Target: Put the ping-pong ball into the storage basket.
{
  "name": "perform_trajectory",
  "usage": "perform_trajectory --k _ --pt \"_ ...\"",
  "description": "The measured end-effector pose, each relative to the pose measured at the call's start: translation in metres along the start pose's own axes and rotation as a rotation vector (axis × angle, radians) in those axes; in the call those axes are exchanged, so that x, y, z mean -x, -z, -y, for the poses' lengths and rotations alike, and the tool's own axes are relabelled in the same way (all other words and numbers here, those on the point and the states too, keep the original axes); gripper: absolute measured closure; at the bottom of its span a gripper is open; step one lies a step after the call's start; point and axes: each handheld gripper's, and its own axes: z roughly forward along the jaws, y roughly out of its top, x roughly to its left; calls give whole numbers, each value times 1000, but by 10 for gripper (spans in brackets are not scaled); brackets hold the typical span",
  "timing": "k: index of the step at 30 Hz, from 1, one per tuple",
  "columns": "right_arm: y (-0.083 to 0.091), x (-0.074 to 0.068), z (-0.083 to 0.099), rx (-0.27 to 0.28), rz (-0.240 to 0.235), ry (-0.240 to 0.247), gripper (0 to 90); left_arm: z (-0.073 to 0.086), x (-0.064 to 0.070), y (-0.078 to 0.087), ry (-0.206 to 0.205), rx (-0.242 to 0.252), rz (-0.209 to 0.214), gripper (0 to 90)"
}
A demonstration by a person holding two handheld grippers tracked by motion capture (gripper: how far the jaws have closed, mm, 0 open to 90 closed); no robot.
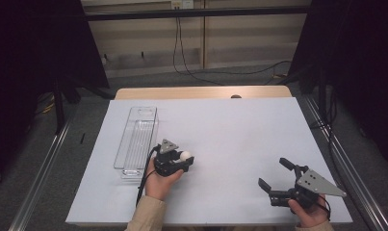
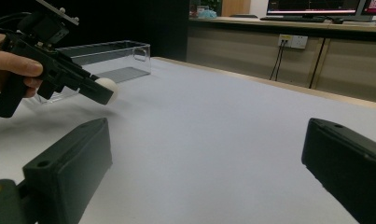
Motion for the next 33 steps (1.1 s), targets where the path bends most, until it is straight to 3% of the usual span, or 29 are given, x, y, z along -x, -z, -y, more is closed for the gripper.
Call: perform_trajectory --k 11,33 --pt "0 0 0 -2 -2 6 10 -2 -2 5 21 11 4 513" --pt "-1 0 0 0 -2 1 10 -8 -3 20 0 19 47 513"
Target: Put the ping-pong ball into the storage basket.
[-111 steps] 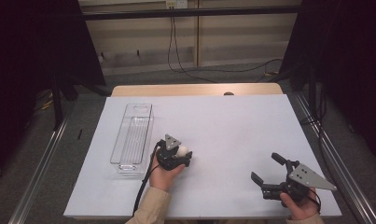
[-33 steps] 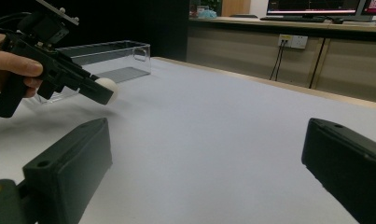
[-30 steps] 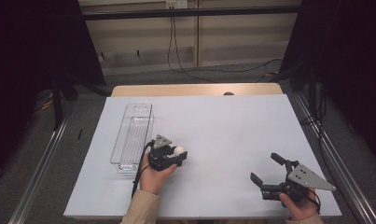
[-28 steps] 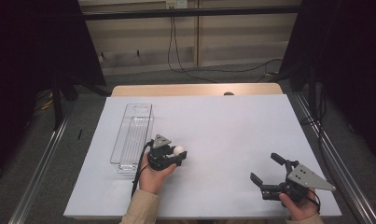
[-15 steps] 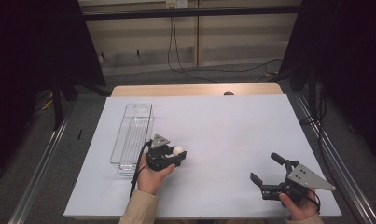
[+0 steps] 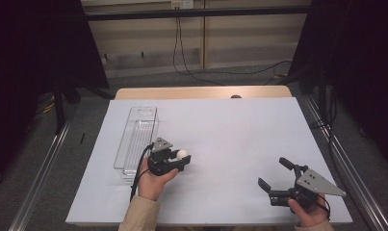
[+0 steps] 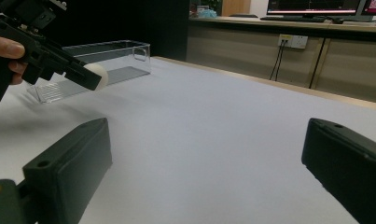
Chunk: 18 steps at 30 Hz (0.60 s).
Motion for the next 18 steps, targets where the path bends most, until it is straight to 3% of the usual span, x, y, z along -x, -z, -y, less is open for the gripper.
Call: perform_trajectory --k 18 --pt "-1 1 0 0 -6 0 10 -1 -3 2 11 2 -5 513"
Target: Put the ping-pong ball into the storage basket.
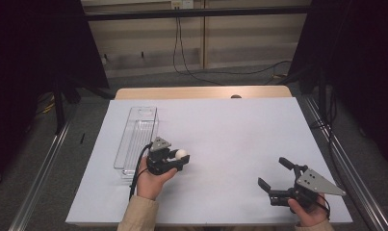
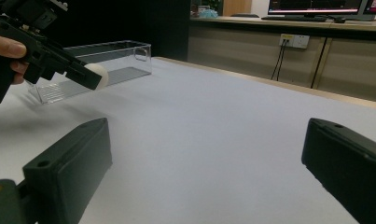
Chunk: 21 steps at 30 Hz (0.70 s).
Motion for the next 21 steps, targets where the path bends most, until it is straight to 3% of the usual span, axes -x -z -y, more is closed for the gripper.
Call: perform_trajectory --k 21 --pt "-1 0 0 2 1 1 10 -7 -5 11 8 5 10 513"
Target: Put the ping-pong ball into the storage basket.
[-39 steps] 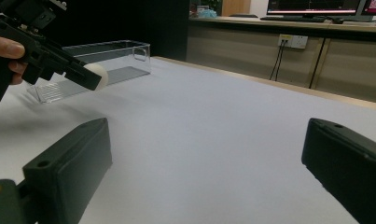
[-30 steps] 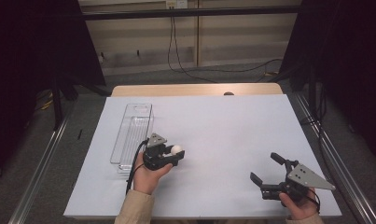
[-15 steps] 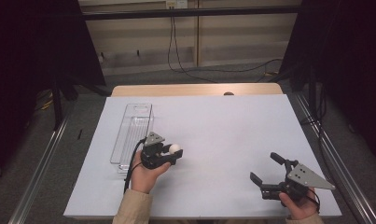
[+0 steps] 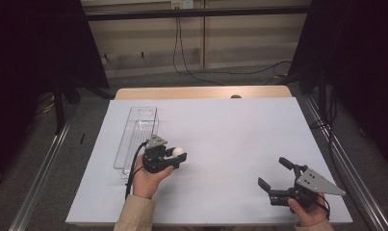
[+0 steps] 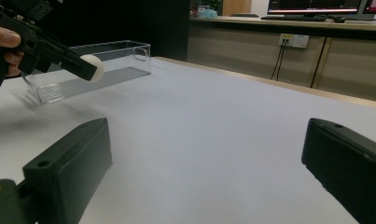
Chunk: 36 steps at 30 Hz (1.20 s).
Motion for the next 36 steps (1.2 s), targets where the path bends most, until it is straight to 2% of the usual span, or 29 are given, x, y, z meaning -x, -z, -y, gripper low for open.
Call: perform_trajectory --k 7,9,12,16,17,36 --pt "0 0 0 -1 -2 0 10 -3 0 2 3 1 -4 513" --pt "0 0 0 1 0 -3 10 -3 -1 4 -10 -11 -3 513" --pt "0 0 0 3 1 -6 10 -5 -1 5 4 2 2 513" --pt "0 0 0 1 -2 -4 10 -7 -4 8 -8 0 1 513" --pt "0 0 0 1 -1 -5 10 -7 -4 9 1 3 -1 513" --pt "0 0 0 -1 2 -10 10 -7 -10 13 1 -1 -3 513"
